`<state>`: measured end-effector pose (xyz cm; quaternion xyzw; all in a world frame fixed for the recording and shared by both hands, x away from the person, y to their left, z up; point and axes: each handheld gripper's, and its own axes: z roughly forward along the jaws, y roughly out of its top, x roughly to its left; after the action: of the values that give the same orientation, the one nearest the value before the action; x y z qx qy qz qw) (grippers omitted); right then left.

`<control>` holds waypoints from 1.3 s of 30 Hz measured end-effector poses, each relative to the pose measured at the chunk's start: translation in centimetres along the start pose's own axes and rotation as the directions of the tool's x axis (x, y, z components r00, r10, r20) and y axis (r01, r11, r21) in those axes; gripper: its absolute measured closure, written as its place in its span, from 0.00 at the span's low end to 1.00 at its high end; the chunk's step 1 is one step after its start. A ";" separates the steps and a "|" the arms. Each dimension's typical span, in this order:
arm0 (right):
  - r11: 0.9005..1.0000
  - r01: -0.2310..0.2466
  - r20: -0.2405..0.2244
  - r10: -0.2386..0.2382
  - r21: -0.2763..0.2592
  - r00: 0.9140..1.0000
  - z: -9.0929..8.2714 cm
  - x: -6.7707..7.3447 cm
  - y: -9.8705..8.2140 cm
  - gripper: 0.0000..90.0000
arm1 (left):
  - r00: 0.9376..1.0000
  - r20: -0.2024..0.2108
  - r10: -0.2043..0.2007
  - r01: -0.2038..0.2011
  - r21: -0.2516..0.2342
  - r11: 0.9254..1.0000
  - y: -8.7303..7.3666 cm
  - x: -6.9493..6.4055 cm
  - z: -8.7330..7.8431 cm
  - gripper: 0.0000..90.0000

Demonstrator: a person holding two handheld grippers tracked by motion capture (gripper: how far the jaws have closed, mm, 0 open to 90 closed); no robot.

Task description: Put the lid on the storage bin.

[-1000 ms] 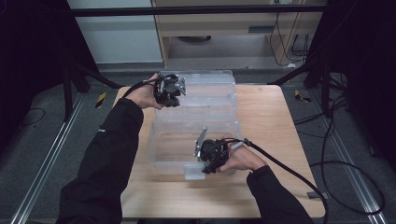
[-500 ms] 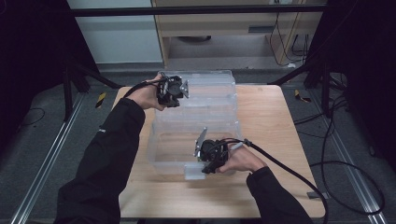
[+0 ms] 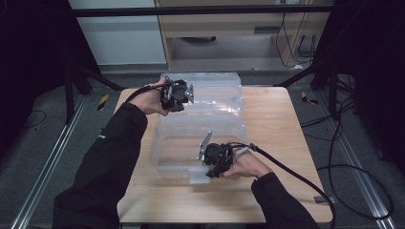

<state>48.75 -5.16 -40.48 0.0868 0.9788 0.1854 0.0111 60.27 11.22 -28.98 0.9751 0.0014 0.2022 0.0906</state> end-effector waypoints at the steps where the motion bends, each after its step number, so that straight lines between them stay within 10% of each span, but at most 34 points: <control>1: 1.000 0.000 0.000 0.000 0.000 1.000 0.0 0.0 0.0 0.74 | 1.000 0.000 0.000 0.000 0.000 1.000 0.0 0.0 0.0 0.98; 39: 0.999 -0.010 0.005 0.010 -0.031 1.000 -0.1 0.3 -0.4 0.73 | 0.996 -0.087 0.013 -0.016 -0.035 0.999 -0.7 -6.3 -2.6 0.98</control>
<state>48.42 -5.49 -40.57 0.0920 0.9753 0.2003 0.0142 53.47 12.09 -29.28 0.9636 -0.0052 0.2451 0.1064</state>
